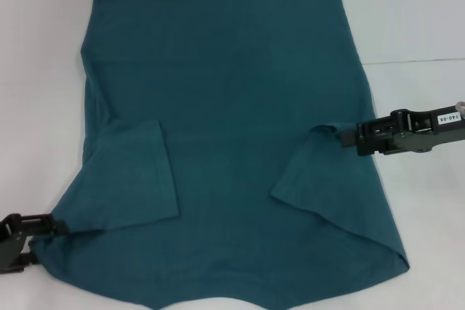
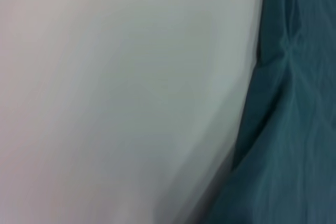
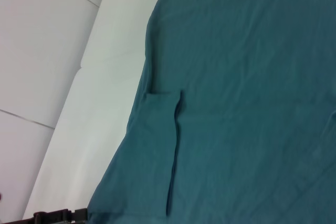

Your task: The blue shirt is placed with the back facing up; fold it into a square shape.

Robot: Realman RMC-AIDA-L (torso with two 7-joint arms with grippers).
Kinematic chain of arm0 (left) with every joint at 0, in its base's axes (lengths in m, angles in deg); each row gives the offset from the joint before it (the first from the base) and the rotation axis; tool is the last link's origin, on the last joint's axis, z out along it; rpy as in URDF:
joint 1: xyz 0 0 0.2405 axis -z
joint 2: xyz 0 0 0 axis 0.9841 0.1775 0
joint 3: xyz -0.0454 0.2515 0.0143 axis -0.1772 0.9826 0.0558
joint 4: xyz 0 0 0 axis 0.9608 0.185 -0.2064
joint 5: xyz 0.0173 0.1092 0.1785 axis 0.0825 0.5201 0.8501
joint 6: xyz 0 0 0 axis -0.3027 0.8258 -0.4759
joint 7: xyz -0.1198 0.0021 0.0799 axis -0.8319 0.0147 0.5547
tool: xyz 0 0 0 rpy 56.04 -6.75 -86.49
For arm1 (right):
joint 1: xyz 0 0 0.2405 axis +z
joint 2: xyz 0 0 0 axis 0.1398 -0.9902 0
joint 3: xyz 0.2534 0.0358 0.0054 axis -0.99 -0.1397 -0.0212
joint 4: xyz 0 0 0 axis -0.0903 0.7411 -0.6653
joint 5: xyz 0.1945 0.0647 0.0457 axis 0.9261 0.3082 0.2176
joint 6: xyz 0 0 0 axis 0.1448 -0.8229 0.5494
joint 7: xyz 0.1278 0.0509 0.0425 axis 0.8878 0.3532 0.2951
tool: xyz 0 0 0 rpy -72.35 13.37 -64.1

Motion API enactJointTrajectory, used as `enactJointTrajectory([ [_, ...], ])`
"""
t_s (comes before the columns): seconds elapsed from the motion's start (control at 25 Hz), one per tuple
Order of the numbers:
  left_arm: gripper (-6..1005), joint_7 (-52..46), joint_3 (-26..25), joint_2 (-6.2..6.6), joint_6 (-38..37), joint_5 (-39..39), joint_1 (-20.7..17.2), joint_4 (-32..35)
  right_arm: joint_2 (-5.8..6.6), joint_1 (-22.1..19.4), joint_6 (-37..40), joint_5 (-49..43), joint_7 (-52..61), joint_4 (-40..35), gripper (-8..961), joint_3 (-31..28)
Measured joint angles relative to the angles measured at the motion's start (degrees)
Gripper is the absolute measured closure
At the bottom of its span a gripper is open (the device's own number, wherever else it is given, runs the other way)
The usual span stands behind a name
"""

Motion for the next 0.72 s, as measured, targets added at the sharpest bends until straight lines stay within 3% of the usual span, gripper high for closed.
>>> enactJointTrajectory([
  [0.36,389,0.59,-0.05,-0.27,0.52,-0.64,1.13,-0.4,0.07,-0.43,0.2,0.12,-0.15,0.12,339,-0.72],
  [0.72,603,0.53,-0.05,-0.11,0.63,-0.71,1.28,-0.34,0.17,-0.56,0.5,0.22,-0.15,0.14,340,-0.75],
])
